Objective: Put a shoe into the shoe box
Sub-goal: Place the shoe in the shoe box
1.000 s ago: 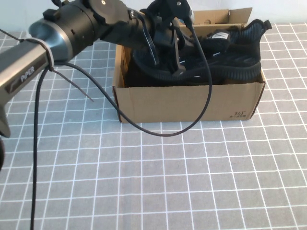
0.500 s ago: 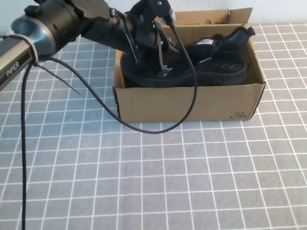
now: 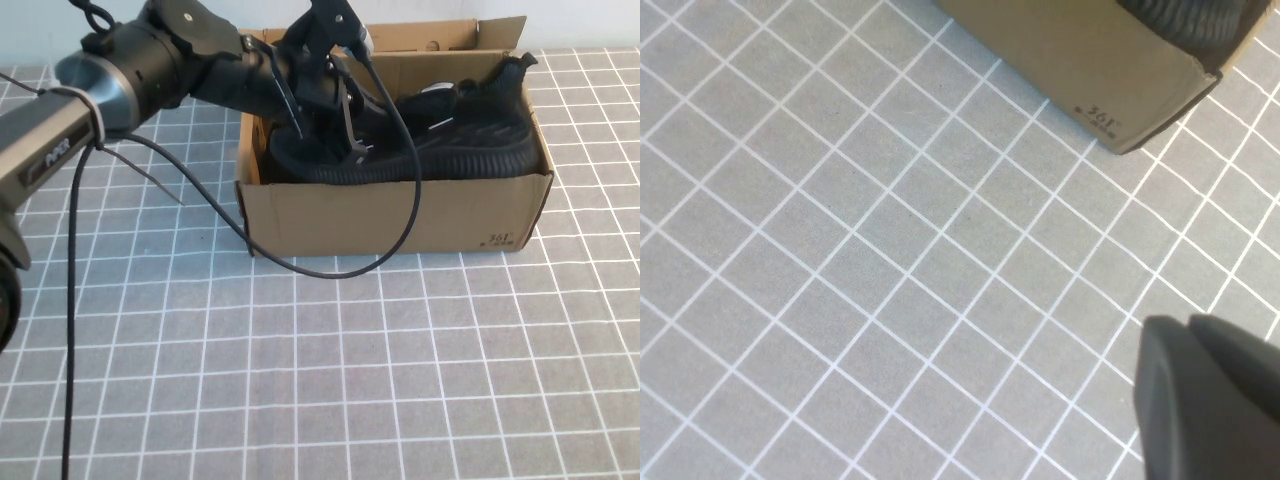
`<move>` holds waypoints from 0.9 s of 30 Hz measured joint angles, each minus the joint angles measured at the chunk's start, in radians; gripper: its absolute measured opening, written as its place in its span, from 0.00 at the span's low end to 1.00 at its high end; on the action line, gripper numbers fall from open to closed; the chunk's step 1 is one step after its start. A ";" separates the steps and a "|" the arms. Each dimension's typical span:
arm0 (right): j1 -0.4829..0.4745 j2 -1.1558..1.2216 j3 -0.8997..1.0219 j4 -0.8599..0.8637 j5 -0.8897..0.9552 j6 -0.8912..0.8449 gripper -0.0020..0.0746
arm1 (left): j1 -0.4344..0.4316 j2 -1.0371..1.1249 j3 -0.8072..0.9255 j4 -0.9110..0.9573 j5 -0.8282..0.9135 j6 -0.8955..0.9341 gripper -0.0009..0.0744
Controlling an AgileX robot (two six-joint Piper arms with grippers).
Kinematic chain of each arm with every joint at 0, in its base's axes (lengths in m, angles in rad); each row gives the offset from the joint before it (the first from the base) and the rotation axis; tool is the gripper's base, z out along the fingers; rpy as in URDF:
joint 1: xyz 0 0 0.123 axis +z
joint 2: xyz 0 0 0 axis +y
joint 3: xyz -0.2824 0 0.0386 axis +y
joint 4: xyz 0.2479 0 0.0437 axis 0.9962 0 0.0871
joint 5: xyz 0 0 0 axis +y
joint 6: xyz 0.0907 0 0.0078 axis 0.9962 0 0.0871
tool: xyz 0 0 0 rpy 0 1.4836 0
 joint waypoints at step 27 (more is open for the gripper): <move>0.000 0.000 0.000 0.002 0.000 -0.002 0.01 | 0.000 0.030 -0.006 0.003 0.032 0.121 0.04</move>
